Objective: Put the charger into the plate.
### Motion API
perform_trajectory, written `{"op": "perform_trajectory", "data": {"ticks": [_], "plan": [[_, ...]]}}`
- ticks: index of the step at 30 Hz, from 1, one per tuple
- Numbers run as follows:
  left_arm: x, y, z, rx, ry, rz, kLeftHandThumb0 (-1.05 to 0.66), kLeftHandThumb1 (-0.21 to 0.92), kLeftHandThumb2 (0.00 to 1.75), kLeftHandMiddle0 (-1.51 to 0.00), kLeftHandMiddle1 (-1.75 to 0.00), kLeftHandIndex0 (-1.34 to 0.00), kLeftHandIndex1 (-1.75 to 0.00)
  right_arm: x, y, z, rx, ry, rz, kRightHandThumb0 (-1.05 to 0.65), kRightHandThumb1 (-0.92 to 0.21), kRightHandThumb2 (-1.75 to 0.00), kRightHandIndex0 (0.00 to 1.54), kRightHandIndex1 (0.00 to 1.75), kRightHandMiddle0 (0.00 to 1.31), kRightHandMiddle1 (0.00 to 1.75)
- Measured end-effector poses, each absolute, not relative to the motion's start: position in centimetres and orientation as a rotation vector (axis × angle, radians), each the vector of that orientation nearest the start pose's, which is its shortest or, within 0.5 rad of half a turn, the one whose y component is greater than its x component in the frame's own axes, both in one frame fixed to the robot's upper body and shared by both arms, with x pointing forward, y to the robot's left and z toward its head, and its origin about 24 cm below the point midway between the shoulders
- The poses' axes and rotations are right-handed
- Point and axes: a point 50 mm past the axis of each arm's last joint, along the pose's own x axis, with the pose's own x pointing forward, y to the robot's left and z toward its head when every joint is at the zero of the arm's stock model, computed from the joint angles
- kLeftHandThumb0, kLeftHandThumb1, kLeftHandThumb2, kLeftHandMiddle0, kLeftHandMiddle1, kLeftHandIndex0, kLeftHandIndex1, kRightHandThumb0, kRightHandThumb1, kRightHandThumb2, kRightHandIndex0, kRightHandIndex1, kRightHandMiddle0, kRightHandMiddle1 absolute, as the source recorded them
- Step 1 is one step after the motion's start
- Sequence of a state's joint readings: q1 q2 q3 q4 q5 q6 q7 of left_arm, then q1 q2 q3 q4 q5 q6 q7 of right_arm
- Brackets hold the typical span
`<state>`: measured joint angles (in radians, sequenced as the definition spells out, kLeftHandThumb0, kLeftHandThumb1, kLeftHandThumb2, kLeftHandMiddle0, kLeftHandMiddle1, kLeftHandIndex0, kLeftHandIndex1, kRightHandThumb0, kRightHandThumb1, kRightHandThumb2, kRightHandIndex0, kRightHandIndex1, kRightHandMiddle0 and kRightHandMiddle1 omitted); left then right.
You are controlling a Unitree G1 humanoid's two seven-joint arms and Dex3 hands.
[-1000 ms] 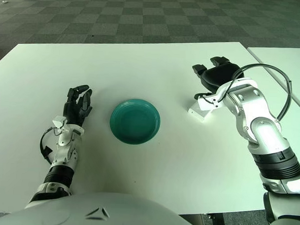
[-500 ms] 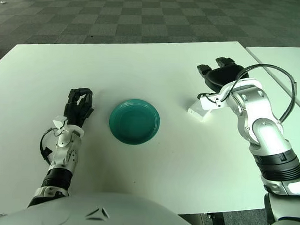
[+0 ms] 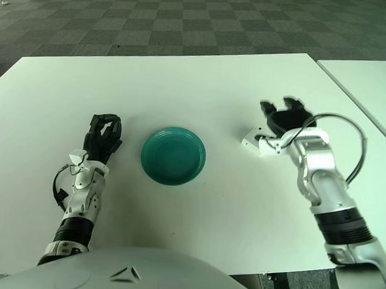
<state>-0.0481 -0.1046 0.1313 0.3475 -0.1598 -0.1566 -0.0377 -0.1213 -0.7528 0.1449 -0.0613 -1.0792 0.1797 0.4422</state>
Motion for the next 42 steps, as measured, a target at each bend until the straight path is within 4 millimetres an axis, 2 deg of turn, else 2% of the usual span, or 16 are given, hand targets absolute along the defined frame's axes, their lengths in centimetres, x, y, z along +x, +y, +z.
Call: {"op": "perform_trajectory", "data": {"ticks": [6,22,29,42], "plan": [[24.7,14.5,-0.8,-0.288,0.110,0.101,-0.37,0.83,0.64,-0.40,-0.18,-0.26,-1.74,27.1,-26.3,8.2,-1.780,0.318,0.182,-1.05,-0.92,-0.96,0.00,0.00,0.00,0.00],[24.7,15.4,-1.2,-0.235,0.118,0.091,-0.37,0.80,0.68,-0.41,-0.18,-0.27,-1.75,25.3,-26.2,3.7,-1.755,0.151,0.172,-1.05,-0.92,-0.92,0.06,0.02,0.02,0.01],[24.8,15.4,-1.3,-0.242,0.139,0.098,-0.37,0.82,0.66,-0.41,-0.18,-0.26,-1.75,25.1,-26.3,3.6,-1.782,0.039,0.214,-1.05,-0.92,-0.89,0.06,0.01,0.02,0.02],[24.7,15.4,-1.2,-0.249,0.154,0.108,-0.36,0.87,0.59,-0.41,-0.17,-0.23,-1.75,25.1,-26.5,3.5,-1.803,0.017,0.267,-1.05,-0.92,-0.89,0.10,0.03,0.03,0.04]]}}
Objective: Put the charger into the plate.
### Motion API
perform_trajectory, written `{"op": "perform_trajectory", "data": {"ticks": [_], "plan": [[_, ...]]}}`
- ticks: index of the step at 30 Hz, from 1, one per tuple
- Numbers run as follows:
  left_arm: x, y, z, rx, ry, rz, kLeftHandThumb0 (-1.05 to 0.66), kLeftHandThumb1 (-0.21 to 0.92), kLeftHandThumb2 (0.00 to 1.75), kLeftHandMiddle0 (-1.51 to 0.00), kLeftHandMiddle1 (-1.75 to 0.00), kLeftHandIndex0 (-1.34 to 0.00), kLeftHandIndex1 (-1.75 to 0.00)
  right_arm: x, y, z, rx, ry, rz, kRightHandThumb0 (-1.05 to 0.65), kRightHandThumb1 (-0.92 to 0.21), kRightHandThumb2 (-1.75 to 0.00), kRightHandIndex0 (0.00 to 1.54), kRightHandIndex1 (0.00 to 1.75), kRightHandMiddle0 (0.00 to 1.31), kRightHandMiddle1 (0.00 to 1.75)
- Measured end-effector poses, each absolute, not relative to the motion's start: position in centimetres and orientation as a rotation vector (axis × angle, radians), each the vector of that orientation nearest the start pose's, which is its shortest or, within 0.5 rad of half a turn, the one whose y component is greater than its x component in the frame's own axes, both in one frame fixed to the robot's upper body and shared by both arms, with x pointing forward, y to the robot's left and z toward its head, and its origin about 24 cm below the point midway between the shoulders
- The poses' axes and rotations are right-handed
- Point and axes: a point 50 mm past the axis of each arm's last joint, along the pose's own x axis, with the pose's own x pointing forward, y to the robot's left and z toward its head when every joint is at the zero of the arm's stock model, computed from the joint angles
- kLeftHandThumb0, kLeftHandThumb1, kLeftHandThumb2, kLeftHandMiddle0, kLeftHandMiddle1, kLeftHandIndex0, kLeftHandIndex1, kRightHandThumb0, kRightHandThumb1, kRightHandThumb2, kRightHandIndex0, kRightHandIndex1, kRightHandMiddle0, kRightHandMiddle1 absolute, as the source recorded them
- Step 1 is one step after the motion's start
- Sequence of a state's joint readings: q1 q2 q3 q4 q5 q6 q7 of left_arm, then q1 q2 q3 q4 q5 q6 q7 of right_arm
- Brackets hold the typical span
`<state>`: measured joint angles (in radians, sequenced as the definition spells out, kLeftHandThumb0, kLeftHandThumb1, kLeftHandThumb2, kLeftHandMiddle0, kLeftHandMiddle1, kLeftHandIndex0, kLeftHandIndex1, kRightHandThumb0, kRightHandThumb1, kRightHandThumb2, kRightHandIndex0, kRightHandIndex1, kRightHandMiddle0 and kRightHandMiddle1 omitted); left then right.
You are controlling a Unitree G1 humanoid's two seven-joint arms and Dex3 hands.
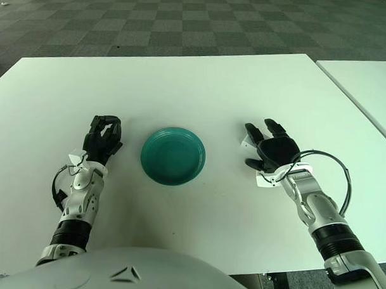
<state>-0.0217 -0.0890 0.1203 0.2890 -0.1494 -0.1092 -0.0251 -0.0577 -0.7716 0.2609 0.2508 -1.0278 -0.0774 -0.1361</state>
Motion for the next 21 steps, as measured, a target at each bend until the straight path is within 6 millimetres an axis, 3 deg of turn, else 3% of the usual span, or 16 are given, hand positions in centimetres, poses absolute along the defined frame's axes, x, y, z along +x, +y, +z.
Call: {"op": "perform_trajectory", "data": {"ticks": [8,13,21], "plan": [[24.4,15.4,-1.2,-0.250,0.157,0.112,-0.36,0.87,0.58,-0.41,-0.17,-0.23,-1.75,25.2,-27.2,2.9,-1.798,0.035,0.235,-1.05,-0.92,-0.90,0.15,0.04,0.05,0.07],[24.2,15.4,-1.2,-0.253,0.158,0.114,-0.36,0.87,0.58,-0.41,-0.17,-0.23,-1.75,25.4,-27.7,2.8,-1.778,0.061,0.220,-1.05,-0.92,-0.89,0.19,0.02,0.01,0.24],[24.2,15.3,-1.1,-0.258,0.157,0.114,-0.36,0.87,0.58,-0.41,-0.16,-0.23,-1.75,25.6,-28.4,3.2,-1.709,0.137,0.218,-1.05,-0.92,-0.84,0.20,0.01,0.00,0.33]]}}
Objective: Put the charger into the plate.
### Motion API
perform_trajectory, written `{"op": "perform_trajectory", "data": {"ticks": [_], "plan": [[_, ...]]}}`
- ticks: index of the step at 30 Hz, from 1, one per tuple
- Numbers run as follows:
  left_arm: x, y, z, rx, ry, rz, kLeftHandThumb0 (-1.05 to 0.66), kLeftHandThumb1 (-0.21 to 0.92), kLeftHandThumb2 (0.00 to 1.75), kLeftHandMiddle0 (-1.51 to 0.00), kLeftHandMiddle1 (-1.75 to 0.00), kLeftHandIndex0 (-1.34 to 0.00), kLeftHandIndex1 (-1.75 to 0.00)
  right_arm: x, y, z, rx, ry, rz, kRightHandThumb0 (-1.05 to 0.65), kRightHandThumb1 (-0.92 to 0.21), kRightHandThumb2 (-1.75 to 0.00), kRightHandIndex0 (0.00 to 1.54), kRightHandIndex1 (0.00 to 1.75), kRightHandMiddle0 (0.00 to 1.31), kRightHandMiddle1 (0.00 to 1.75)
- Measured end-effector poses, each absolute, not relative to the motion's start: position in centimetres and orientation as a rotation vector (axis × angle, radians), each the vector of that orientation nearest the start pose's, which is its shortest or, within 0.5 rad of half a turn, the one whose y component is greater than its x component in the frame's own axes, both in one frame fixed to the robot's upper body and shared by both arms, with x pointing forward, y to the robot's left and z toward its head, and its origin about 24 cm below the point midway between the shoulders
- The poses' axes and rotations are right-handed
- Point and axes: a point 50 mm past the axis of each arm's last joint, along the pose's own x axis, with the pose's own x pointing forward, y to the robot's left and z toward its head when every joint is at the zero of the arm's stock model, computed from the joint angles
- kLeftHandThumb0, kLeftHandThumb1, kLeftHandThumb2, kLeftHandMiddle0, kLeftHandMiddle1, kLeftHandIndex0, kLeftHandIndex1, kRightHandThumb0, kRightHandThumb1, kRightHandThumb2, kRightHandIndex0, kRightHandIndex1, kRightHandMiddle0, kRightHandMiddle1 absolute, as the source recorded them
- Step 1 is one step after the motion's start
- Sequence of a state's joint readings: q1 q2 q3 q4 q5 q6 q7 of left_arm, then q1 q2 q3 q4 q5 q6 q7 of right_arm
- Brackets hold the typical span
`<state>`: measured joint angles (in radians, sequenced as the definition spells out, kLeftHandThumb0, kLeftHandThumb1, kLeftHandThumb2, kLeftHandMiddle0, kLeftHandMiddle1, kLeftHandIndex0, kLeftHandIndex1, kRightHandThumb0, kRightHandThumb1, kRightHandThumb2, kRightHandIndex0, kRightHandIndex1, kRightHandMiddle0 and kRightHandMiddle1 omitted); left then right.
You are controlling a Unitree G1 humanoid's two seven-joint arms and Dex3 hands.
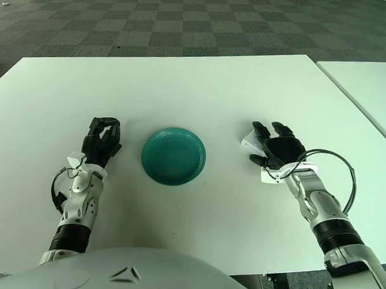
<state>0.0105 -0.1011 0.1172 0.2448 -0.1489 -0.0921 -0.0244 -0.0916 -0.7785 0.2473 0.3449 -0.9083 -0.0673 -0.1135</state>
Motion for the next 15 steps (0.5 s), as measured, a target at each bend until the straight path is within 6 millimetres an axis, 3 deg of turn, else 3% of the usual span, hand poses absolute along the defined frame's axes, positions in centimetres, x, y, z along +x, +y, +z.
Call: {"op": "perform_trajectory", "data": {"ticks": [15], "plan": [[23.97,15.33,-1.11,-0.259,0.161,0.117,-0.36,0.88,0.58,-0.41,-0.16,-0.23,-1.75,25.65,-28.73,3.73,-1.642,0.253,0.171,-1.05,-0.92,-0.77,0.24,0.02,0.00,0.43]]}}
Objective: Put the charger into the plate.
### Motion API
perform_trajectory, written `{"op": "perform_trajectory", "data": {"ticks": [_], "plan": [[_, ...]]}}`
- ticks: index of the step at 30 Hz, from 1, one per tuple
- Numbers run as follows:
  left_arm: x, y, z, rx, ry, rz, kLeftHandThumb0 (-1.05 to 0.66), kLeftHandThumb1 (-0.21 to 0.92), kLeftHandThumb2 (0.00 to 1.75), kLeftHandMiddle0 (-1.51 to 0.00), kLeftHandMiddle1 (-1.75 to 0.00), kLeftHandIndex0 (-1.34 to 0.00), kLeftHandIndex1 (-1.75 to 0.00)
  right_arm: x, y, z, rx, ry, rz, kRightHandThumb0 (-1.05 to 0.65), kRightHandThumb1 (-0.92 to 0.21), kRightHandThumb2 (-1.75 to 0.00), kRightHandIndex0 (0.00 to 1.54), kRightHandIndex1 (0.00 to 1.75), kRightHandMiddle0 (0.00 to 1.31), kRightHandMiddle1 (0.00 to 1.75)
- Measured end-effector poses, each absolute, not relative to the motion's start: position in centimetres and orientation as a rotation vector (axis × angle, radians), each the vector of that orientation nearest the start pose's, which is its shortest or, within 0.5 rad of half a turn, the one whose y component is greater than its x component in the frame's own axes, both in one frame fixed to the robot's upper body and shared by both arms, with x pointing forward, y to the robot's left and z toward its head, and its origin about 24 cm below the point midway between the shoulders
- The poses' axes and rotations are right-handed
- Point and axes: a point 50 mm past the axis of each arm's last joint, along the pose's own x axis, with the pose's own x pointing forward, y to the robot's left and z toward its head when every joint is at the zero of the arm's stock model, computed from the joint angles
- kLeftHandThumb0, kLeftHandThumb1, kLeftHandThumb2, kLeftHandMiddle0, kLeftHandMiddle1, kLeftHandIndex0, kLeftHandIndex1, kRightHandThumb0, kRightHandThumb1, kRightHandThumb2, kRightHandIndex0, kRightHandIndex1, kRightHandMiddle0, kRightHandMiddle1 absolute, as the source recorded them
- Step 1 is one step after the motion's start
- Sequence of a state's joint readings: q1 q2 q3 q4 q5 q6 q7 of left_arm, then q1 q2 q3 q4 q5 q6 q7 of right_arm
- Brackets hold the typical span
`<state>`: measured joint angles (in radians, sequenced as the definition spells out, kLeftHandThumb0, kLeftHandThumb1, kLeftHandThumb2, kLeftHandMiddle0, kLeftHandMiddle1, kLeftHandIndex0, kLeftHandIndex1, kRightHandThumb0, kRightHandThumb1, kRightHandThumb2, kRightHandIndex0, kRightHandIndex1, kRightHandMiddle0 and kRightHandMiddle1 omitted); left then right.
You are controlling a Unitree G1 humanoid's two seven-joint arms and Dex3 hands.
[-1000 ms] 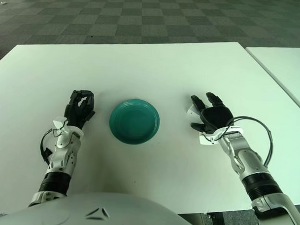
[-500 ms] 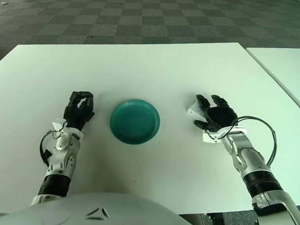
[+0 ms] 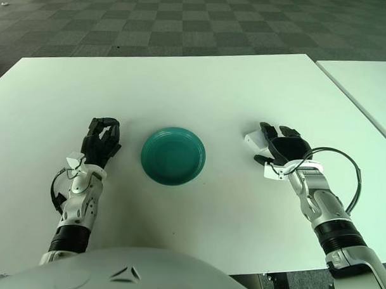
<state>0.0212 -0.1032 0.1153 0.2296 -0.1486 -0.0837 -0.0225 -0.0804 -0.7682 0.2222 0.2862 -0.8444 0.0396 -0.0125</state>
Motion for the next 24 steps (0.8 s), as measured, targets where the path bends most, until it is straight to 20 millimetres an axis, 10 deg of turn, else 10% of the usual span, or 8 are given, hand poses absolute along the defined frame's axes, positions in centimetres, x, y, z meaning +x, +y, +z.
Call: {"op": "perform_trajectory", "data": {"ticks": [24], "plan": [[23.8,15.6,-1.0,-0.256,0.172,0.117,-0.36,0.88,0.58,-0.41,-0.15,-0.23,-1.75,27.3,-28.2,4.2,-1.481,0.401,0.134,-1.05,-0.92,-0.71,0.27,0.03,0.00,0.46]]}}
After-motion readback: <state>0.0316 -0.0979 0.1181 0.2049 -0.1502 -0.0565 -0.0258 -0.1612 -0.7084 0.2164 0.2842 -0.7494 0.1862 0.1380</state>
